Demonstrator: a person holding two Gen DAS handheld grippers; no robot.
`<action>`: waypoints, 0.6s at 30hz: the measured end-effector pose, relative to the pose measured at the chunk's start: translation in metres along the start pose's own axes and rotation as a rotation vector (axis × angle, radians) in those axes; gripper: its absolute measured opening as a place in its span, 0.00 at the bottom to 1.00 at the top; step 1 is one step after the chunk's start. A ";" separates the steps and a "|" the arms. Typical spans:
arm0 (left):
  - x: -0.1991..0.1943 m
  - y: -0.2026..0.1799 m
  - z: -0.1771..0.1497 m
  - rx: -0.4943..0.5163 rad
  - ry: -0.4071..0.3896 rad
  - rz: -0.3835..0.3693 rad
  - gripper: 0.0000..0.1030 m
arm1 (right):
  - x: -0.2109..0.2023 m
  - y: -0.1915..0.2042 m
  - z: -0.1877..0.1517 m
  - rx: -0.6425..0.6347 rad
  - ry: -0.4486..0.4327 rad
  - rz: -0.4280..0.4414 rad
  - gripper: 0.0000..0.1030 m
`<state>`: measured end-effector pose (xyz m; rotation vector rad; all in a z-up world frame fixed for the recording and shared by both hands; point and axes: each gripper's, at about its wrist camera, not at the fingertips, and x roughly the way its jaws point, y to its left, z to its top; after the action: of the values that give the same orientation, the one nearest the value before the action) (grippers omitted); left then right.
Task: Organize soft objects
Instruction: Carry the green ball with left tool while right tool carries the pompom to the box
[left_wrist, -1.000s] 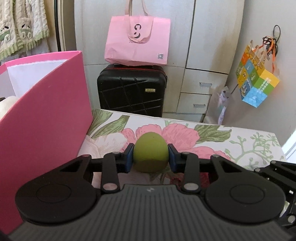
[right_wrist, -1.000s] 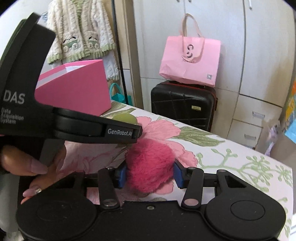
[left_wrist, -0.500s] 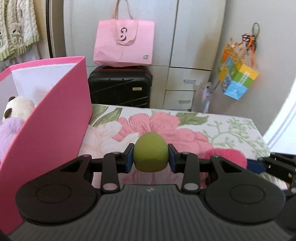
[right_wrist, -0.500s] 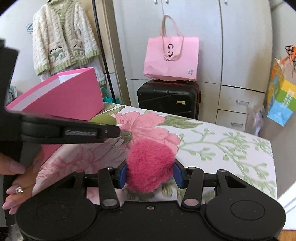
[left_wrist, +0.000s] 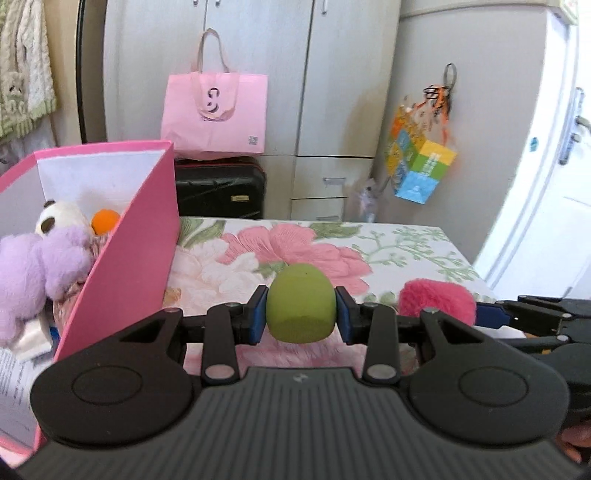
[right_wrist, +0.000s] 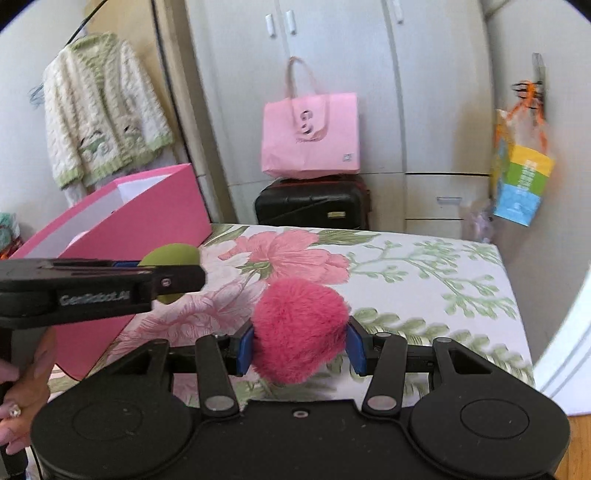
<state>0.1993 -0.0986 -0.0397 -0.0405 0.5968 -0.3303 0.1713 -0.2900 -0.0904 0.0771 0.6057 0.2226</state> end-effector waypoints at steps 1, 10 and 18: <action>-0.004 0.002 -0.003 -0.002 0.007 -0.027 0.35 | -0.004 0.001 -0.004 0.012 -0.008 -0.012 0.53; -0.042 0.004 -0.027 0.045 0.020 -0.058 0.35 | -0.034 0.017 -0.030 0.071 -0.003 -0.046 0.53; -0.081 0.009 -0.055 0.088 0.047 -0.087 0.35 | -0.056 0.043 -0.047 0.038 0.025 -0.048 0.53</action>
<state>0.1086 -0.0612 -0.0421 0.0256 0.6278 -0.4421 0.0911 -0.2607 -0.0920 0.0961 0.6357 0.1656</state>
